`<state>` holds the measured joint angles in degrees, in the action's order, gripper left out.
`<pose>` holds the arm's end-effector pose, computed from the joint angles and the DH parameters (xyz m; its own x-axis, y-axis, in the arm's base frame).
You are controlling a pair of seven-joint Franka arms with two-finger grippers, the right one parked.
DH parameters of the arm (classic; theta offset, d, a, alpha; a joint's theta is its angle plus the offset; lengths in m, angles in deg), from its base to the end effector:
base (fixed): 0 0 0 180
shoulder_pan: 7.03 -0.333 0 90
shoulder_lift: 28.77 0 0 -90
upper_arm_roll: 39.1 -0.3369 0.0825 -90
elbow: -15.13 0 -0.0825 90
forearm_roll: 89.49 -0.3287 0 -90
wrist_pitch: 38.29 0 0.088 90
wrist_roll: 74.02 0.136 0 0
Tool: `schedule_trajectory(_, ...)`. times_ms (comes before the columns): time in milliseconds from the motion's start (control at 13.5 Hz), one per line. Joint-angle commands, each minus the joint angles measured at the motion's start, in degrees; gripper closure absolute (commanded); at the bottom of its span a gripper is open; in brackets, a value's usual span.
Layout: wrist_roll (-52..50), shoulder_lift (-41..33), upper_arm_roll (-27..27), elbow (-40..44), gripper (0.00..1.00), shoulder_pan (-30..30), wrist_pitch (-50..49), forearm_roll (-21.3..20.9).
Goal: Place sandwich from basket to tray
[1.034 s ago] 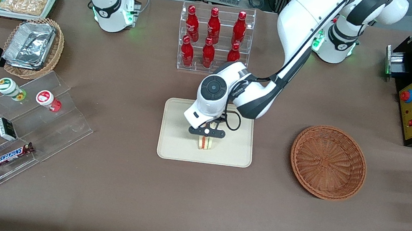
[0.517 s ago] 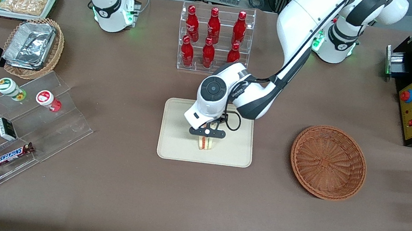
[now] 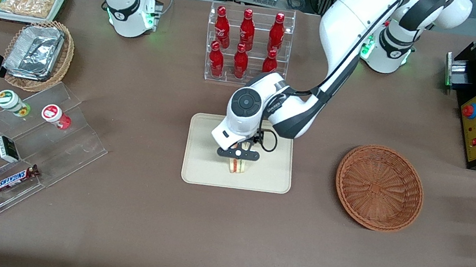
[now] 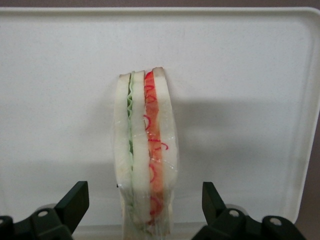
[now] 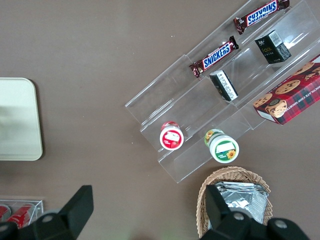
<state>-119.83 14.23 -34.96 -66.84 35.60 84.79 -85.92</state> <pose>0.4772 -0.4990 0.2648 0.9948 0.0344 -0.0956 0.0388 -0.9982 0.0453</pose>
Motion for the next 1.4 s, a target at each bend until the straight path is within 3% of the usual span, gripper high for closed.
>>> schedule_trajectory(0,-1.22,-2.03,-0.89,1.02,0.0,0.88,-2.83,-0.31)
schedule_trajectory(369,-1.13,-7.83,-0.89,4.79,0.0,0.27,-15.57,0.3)
schedule_trajectory(665,0.71,-10.56,-1.42,4.98,0.0,0.09,-18.66,-0.66)
schedule_trajectory(886,12.9,-11.62,-5.63,4.54,0.0,0.09,-21.02,-0.49)
schedule_trajectory(1330,23.83,-17.32,-12.49,3.75,0.0,0.09,-29.74,-0.31)
